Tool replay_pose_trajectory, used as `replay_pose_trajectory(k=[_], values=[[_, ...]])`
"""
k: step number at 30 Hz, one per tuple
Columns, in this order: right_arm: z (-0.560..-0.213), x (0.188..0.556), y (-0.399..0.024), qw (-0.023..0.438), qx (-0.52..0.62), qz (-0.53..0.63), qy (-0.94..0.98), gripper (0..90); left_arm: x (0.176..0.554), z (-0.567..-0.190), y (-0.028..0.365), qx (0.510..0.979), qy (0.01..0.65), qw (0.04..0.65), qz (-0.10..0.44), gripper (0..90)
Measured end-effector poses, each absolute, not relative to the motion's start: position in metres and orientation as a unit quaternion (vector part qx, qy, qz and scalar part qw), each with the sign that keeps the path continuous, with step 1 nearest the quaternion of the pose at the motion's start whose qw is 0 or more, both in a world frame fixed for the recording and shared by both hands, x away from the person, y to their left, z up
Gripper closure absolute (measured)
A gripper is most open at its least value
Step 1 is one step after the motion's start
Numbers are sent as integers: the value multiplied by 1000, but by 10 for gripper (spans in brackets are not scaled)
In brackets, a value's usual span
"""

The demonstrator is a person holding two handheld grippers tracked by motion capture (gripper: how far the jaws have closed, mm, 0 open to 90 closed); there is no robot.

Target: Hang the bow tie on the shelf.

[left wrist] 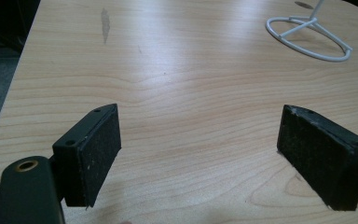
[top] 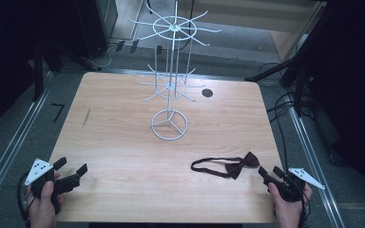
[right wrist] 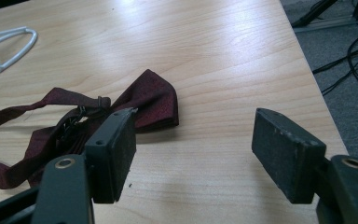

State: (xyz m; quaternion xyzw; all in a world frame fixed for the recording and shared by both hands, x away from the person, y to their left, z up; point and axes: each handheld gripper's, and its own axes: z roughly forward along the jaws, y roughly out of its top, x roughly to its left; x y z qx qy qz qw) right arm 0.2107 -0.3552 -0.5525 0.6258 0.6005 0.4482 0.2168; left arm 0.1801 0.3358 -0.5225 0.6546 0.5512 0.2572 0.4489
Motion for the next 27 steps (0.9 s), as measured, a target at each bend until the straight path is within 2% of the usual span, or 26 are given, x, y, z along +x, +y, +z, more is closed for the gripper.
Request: replay_pose_trajectory(k=[5,15,27], values=[[-551,210,-351,223,621,443,607,281,181,-523,336,656,553,448,253,144],[-523,214,-323,197,573,446,659,8,182,-523,338,654,555,454,241,142],[-501,236,-285,168,485,393,763,0,183,-523,339,658,553,455,232,143]])
